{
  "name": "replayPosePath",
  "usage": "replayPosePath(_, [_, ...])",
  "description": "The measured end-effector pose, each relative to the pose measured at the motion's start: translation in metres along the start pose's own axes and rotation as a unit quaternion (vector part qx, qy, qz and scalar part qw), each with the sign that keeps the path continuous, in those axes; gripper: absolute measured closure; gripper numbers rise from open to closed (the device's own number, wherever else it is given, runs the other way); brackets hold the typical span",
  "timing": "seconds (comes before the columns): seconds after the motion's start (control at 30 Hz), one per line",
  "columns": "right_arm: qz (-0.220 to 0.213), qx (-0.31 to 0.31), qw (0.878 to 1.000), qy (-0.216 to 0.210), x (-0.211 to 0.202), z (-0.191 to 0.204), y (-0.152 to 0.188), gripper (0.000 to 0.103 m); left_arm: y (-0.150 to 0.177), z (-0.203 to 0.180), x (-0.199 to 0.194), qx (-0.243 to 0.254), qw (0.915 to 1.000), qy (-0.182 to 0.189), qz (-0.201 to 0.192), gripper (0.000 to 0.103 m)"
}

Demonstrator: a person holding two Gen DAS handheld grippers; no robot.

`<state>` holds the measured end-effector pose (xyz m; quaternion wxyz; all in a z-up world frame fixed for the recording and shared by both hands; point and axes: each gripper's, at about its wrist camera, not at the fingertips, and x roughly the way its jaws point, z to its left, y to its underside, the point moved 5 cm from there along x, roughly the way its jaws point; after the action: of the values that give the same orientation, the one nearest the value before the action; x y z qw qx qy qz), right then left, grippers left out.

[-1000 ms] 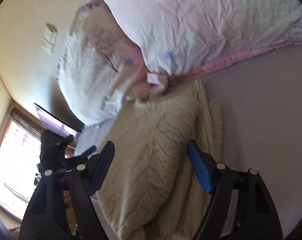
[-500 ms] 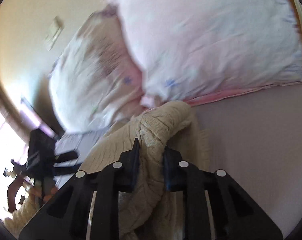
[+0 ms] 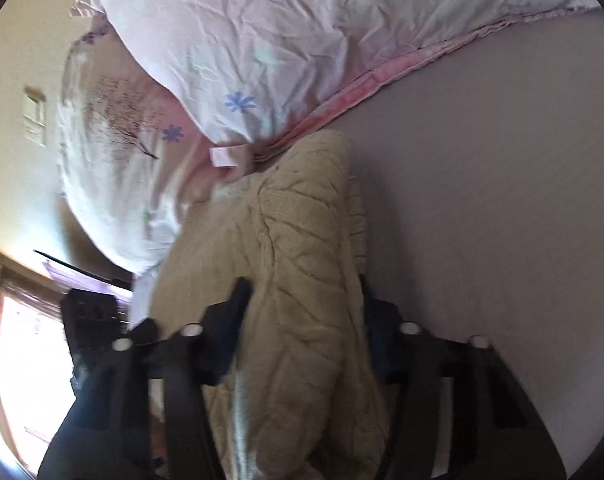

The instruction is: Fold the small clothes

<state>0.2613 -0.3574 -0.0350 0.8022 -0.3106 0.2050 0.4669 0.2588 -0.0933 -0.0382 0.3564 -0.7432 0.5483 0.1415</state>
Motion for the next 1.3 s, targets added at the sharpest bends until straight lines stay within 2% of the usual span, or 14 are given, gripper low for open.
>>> replayPosePath(0.03, [-0.004, 0.0, 1.0, -0.014, 0.0, 0.003, 0.001, 0.066, -0.001, 0.001, -0.005, 0.001, 1.0, 0.008, -0.002, 0.052])
replayPosePath(0.17, [0.016, -0.014, 0.995, -0.095, 0.016, 0.031, 0.011, 0.069, -0.002, 0.006, -0.045, 0.021, 0.9991, 0.032, -0.02, 0.061])
replayPosePath(0.27, [0.073, -0.063, 0.993, -0.069, 0.046, 0.057, 0.028, 0.058, -0.008, 0.02, -0.087, 0.055, 0.9967, -0.031, -0.052, 0.054])
replayPosePath(0.33, [0.065, -0.055, 0.995, -0.061, 0.044, 0.057, 0.023, 0.046, -0.012, 0.033, -0.111, 0.049, 0.9927, -0.076, -0.079, 0.052])
replayPosePath(0.47, [-0.017, 0.005, 0.998, -0.065, 0.015, 0.039, -0.005, 0.037, -0.01, 0.022, -0.158, 0.068, 0.9858, -0.054, -0.144, 0.033])
replayPosePath(0.6, [0.011, 0.03, 0.999, -0.041, 0.042, 0.041, -0.015, 0.038, 0.005, -0.023, -0.144, 0.13, 0.9848, -0.012, -0.114, 0.027])
replayPosePath(0.67, [0.025, 0.002, 0.999, -0.028, 0.065, 0.049, -0.016, 0.065, 0.014, -0.041, -0.122, 0.162, 0.9829, -0.007, -0.087, 0.026])
replayPosePath(0.73, [-0.005, -0.039, 0.999, 0.015, 0.066, 0.058, -0.02, 0.085, 0.028, -0.052, -0.096, 0.194, 0.9788, -0.029, -0.059, 0.027])
replayPosePath(0.87, [-0.033, -0.018, 0.997, 0.073, 0.065, 0.043, -0.029, 0.093, 0.038, -0.043, -0.072, 0.203, 0.9768, -0.055, -0.042, 0.045])
replayPosePath(1.0, [-0.084, -0.057, 0.991, 0.089, 0.029, 0.07, -0.014, 0.083, 0.042, -0.04, -0.091, 0.191, 0.979, -0.043, -0.058, 0.038])
replayPosePath(1.07, [-0.106, -0.079, 0.991, 0.025, -0.006, 0.087, 0.002, 0.056, 0.048, -0.036, -0.108, 0.199, 0.9752, -0.061, -0.076, 0.019])
replayPosePath(1.1, [-0.111, -0.095, 0.989, -0.012, -0.021, 0.099, 0.017, 0.031, 0.056, -0.035, -0.119, 0.206, 0.9717, -0.078, -0.086, 0.01])
replayPosePath(1.13, [-0.107, -0.111, 0.988, -0.032, -0.029, 0.109, 0.028, 0.022, 0.065, -0.032, -0.129, 0.211, 0.969, -0.091, -0.092, 0.006])
replayPosePath(1.3, [-0.03, -0.169, 0.984, -0.057, -0.012, 0.14, 0.096, 0.022, 0.089, -0.009, -0.14, 0.172, 0.9586, -0.212, -0.08, 0.002])
